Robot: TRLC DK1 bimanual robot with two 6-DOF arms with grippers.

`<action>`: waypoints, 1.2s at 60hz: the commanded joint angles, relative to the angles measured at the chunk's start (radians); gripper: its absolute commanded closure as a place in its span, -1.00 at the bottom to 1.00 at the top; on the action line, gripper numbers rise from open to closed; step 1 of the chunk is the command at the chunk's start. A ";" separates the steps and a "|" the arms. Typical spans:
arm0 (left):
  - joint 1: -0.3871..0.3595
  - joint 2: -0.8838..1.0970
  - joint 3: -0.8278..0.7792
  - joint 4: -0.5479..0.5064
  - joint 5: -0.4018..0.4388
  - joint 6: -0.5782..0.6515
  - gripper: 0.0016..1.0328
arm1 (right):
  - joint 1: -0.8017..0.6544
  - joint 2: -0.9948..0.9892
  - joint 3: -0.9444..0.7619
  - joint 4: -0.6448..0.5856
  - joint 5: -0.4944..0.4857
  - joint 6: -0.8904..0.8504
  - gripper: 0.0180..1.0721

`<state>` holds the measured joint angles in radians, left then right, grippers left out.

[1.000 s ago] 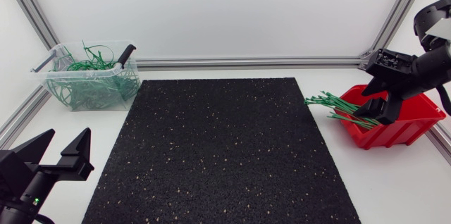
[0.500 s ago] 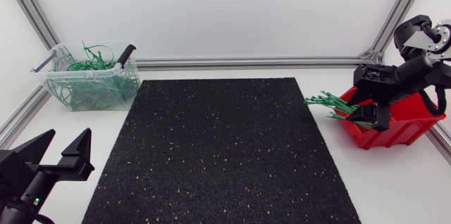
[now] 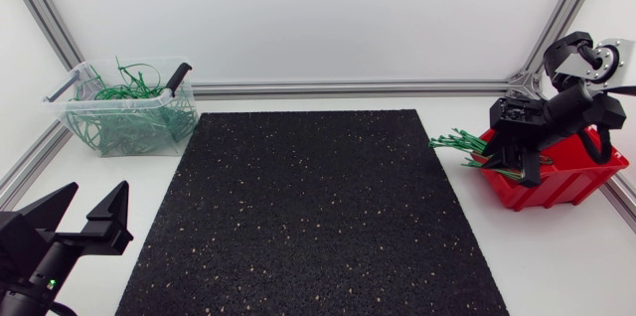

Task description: Take a green cable tie from the red box, thread the tail through the head to close it, then place it in the transparent bin on the left.

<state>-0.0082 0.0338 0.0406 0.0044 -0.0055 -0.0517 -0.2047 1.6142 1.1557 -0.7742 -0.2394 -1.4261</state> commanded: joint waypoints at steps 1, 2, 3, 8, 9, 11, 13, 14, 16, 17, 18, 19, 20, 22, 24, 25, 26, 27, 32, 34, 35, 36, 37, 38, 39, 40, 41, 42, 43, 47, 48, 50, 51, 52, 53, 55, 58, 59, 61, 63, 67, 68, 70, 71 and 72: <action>-0.006 0.009 -0.038 -0.027 0.006 0.015 -0.92 | 0.005 0.019 -0.005 0.013 -0.003 -0.033 0.47; -0.006 0.009 -0.038 -0.027 0.006 0.013 -0.92 | 0.007 0.019 -0.007 0.015 -0.003 -0.033 0.49; -0.006 0.009 -0.039 -0.027 0.006 0.015 -0.92 | 0.007 0.019 -0.007 0.015 -0.003 -0.033 0.49; -0.006 0.009 -0.039 -0.027 0.004 0.013 -0.92 | 0.016 0.018 -0.014 0.012 -0.003 -0.033 0.62; -0.006 0.009 -0.038 -0.027 0.006 0.013 -0.92 | 0.016 0.016 -0.016 0.013 -0.003 -0.033 0.63; -0.006 0.009 -0.039 -0.027 0.006 0.015 -0.92 | 0.019 0.016 -0.019 0.013 -0.003 -0.033 0.64; -0.006 0.009 -0.039 -0.027 0.006 0.015 -0.92 | 0.022 0.016 -0.021 0.013 -0.003 -0.033 0.64; -0.006 0.009 -0.039 -0.027 0.006 0.015 -0.92 | 0.022 0.016 -0.022 0.013 -0.003 -0.033 0.64; -0.006 0.009 -0.039 -0.027 0.006 0.015 -0.92 | 0.024 0.015 -0.025 0.013 -0.003 -0.033 0.64; -0.006 0.009 -0.038 -0.027 0.004 0.015 -0.92 | 0.025 0.015 -0.027 0.013 -0.003 -0.033 0.64; -0.006 0.009 -0.039 -0.027 0.004 0.013 -0.92 | 0.025 0.013 -0.027 0.012 -0.003 -0.033 0.64; -0.006 0.009 -0.038 -0.027 0.004 0.015 -0.92 | 0.027 0.013 -0.030 0.012 -0.003 -0.033 0.64; -0.006 0.009 -0.038 -0.027 0.004 0.013 -0.92 | 0.028 0.012 -0.031 0.013 -0.003 -0.033 0.64; -0.006 0.009 -0.038 -0.027 0.004 0.015 -0.92 | 0.031 0.010 -0.036 0.012 -0.003 -0.033 0.64; -0.006 0.009 -0.038 -0.027 0.006 0.015 -0.92 | 0.034 0.007 -0.039 0.013 -0.003 -0.033 0.64; -0.006 0.009 -0.039 -0.027 0.006 0.015 -0.92 | 0.036 0.006 -0.042 0.013 -0.003 -0.033 0.64; -0.007 0.009 -0.038 -0.027 0.006 0.015 -0.92 | 0.036 0.006 -0.042 0.013 -0.003 -0.033 0.64; -0.007 0.009 -0.038 -0.027 0.006 0.015 -0.92 | 0.036 0.006 -0.042 0.013 -0.003 -0.033 0.64; -0.009 0.011 -0.038 -0.027 0.006 0.015 -0.92 | 0.037 0.001 -0.042 0.010 -0.001 -0.033 0.64; -0.009 0.011 -0.038 -0.027 0.006 0.015 -0.92 | 0.037 0.000 -0.044 0.010 -0.001 -0.033 0.64; -0.009 0.011 -0.039 -0.027 0.006 0.015 -0.92 | 0.037 0.000 -0.044 0.010 0.000 -0.033 0.64; -0.009 0.011 -0.038 -0.027 0.006 0.015 -0.92 | 0.037 0.000 -0.044 0.010 0.000 -0.033 0.64; -0.009 0.011 -0.039 -0.027 0.006 0.015 -0.92 | 0.037 0.000 -0.044 0.010 0.002 -0.033 0.64; -0.009 0.011 -0.038 -0.027 0.006 0.015 -0.92 | 0.037 0.000 -0.044 0.009 0.002 -0.033 0.64; -0.009 0.011 -0.038 -0.027 0.006 0.015 -0.92 | 0.037 0.000 -0.044 0.009 0.002 -0.033 0.63; -0.009 0.011 -0.038 -0.027 0.006 0.015 -0.92 | 0.037 0.000 -0.045 0.010 0.002 -0.033 0.63; -0.009 0.011 -0.038 -0.027 0.006 0.015 -0.92 | 0.036 0.000 -0.045 0.010 0.003 -0.033 0.63; -0.009 0.011 -0.038 -0.027 0.006 0.015 -0.92 | 0.036 0.000 -0.045 0.010 0.002 -0.033 0.63; -0.009 0.011 -0.038 -0.027 0.004 0.015 -0.92 | 0.036 0.000 -0.045 0.010 0.003 -0.033 0.63; -0.010 0.011 -0.038 -0.027 0.006 0.015 -0.92 | 0.033 -0.002 -0.045 0.009 0.003 -0.034 0.60; -0.010 0.011 -0.039 -0.027 0.006 0.015 -0.92 | 0.033 -0.004 -0.045 0.007 0.003 -0.034 0.57; -0.010 0.011 -0.039 -0.027 0.006 0.015 -0.92 | 0.031 -0.007 -0.047 0.007 0.003 -0.039 0.57; -0.010 0.011 -0.038 -0.027 0.004 0.015 -0.92 | 0.030 -0.008 -0.048 0.007 0.003 -0.042 0.57; -0.010 0.011 -0.038 -0.027 0.006 0.015 -0.92 | 0.030 -0.008 -0.050 0.007 0.003 -0.042 0.57; -0.010 0.011 -0.038 -0.027 0.006 0.015 -0.92 | 0.030 -0.011 -0.053 0.006 0.003 -0.043 0.57; -0.010 0.011 -0.038 -0.027 0.006 0.015 -0.92 | 0.028 -0.013 -0.056 0.004 0.003 -0.048 0.57; -0.010 0.011 -0.038 -0.027 0.006 0.015 -0.92 | 0.027 -0.016 -0.062 0.004 0.005 -0.050 0.57; -0.010 0.011 -0.039 -0.027 0.006 0.015 -0.92 | 0.027 -0.016 -0.063 0.004 0.003 -0.054 0.57; -0.010 0.011 -0.038 -0.027 0.006 0.015 -0.92 | 0.025 -0.016 -0.068 0.004 0.003 -0.059 0.57; -0.010 0.011 -0.038 -0.027 0.006 0.015 -0.92 | 0.025 -0.016 -0.071 0.004 0.005 -0.060 0.54; -0.010 0.011 -0.039 -0.027 0.006 0.015 -0.92 | 0.021 -0.016 -0.076 0.009 0.006 -0.062 0.51; -0.010 0.011 -0.038 -0.027 0.006 0.015 -0.92 | 0.021 -0.016 -0.076 0.010 0.006 -0.063 0.51; -0.010 0.011 -0.038 -0.027 0.006 0.015 -0.92 | 0.019 -0.016 -0.077 0.012 0.006 -0.065 0.51; -0.010 0.011 -0.038 -0.027 0.004 0.015 -0.92 | 0.018 -0.014 -0.079 0.013 0.006 -0.065 0.51; -0.010 0.011 -0.039 -0.027 0.006 0.015 -0.92 | 0.016 -0.014 -0.079 0.013 0.006 -0.066 0.51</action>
<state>-0.0097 0.0338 0.0406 0.0044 -0.0055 -0.0517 -0.1787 1.6104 1.1011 -0.7589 -0.2359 -1.4609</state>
